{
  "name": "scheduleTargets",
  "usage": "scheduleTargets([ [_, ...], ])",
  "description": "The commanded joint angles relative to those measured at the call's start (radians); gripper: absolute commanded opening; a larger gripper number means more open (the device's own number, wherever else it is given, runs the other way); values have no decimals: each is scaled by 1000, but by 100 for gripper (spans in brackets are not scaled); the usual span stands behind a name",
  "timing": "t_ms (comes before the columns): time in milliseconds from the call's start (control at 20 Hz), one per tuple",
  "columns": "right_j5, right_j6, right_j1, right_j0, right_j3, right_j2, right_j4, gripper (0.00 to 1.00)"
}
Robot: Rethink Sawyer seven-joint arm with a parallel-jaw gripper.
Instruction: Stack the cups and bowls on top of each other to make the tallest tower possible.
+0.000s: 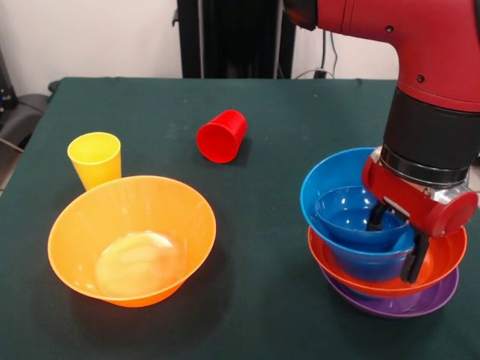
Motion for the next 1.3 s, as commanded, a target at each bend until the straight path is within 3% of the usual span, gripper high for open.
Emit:
scheduleTargets([
  [50,56,217,40,21,0,68,-19,100],
  [450,51,213,31,21,10,68,-17,100],
  [800,154,234,27,1,-80,11,-22,100],
  [1300,187,253,5,9,-99,-12,-3,100],
])
